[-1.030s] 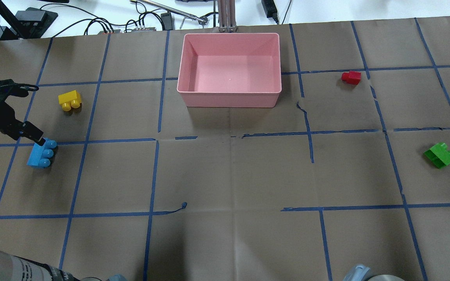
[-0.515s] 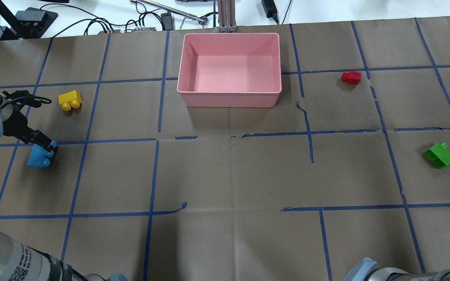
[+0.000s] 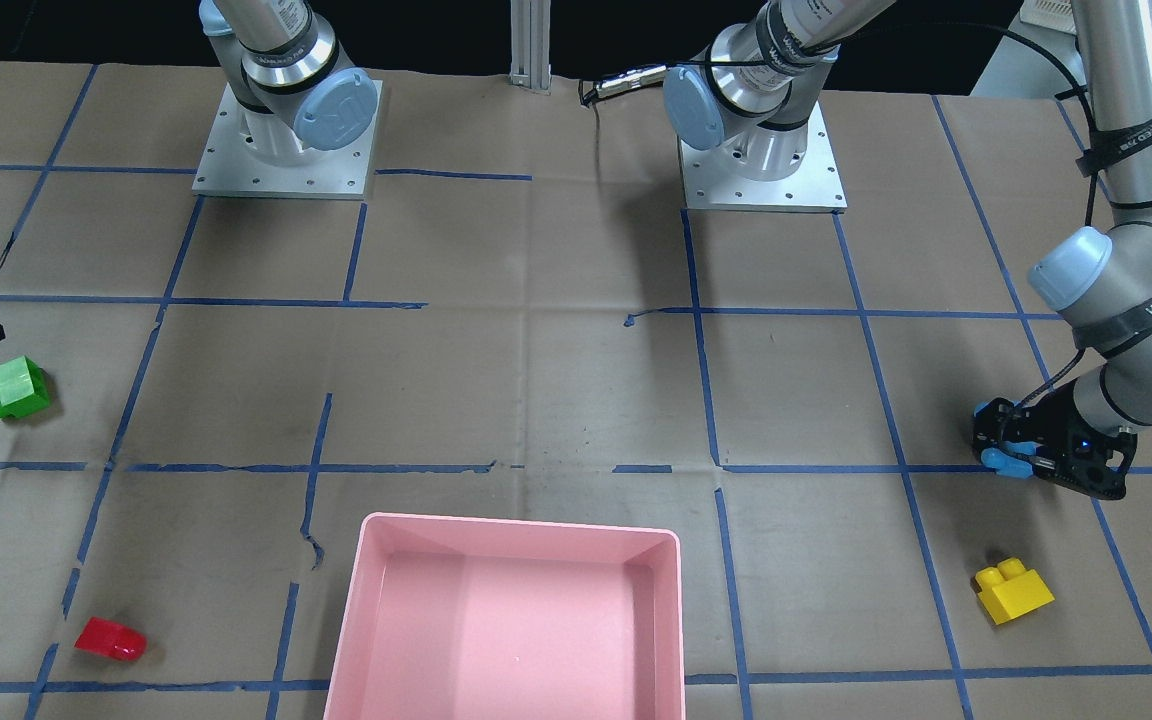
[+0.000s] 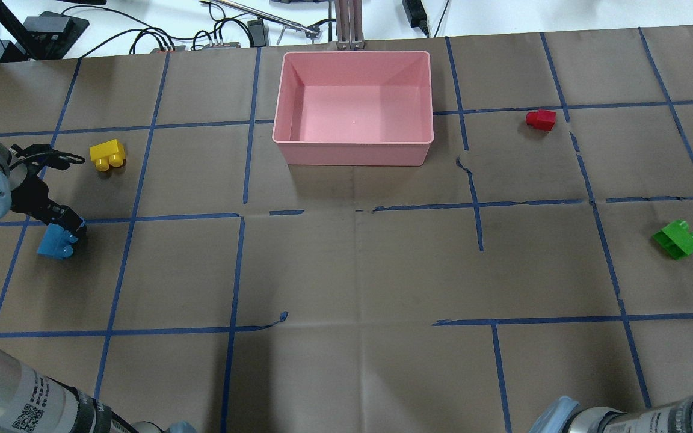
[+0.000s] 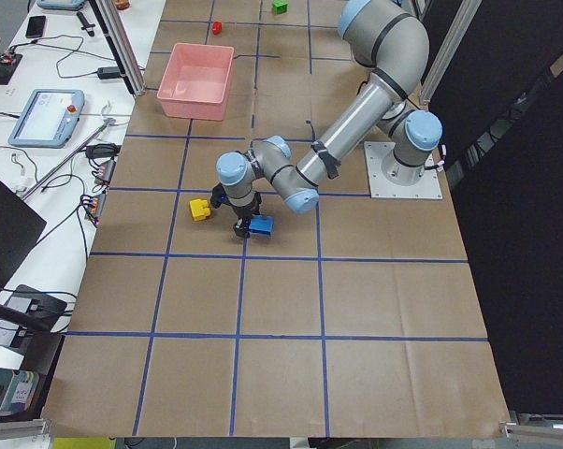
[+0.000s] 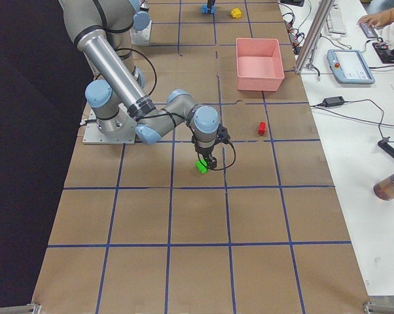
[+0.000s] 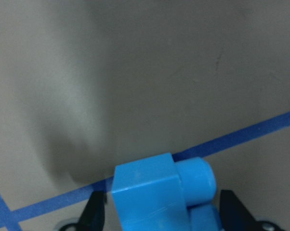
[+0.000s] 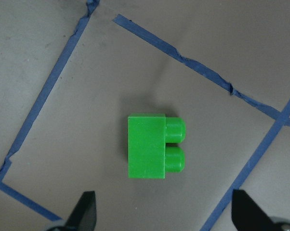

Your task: Put all blocks into box

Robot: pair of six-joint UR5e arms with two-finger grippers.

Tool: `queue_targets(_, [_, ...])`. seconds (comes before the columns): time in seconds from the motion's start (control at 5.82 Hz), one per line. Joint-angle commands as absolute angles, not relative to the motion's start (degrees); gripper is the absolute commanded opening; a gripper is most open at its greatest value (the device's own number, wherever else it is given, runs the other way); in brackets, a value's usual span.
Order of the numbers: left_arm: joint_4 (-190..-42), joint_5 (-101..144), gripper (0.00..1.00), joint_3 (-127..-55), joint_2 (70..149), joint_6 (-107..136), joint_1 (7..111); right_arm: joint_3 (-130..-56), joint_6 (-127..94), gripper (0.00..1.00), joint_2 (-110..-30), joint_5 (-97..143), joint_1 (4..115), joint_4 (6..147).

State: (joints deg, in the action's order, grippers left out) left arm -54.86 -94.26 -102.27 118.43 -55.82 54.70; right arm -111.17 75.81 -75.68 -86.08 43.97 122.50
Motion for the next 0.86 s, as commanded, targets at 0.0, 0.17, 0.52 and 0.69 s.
queue_targets(0.0, [-58.2, -94.2, 0.13, -100.8, 117.4, -55.7, 55.3, -111.4, 74.4, 1.00, -70.8, -84.9, 44.4, 125.2])
queue_targets(0.17, [-62.4, -93.9, 0.05, -97.9, 116.2, -55.3, 57.3, -111.4, 74.3, 1.00, -70.3, -84.9, 44.4, 125.2])
queue_targets(0.52, [-71.4, -93.3, 0.05, -90.6, 113.1, -55.0, 67.9, -111.4, 74.3, 1.00, -68.5, -85.0, 45.1, 125.8])
queue_targets(0.69, [-71.5, -90.1, 0.05, -87.9, 113.2, -54.8, 74.6, -111.4, 74.2, 0.98, -68.4, -84.6, 45.3, 125.9])
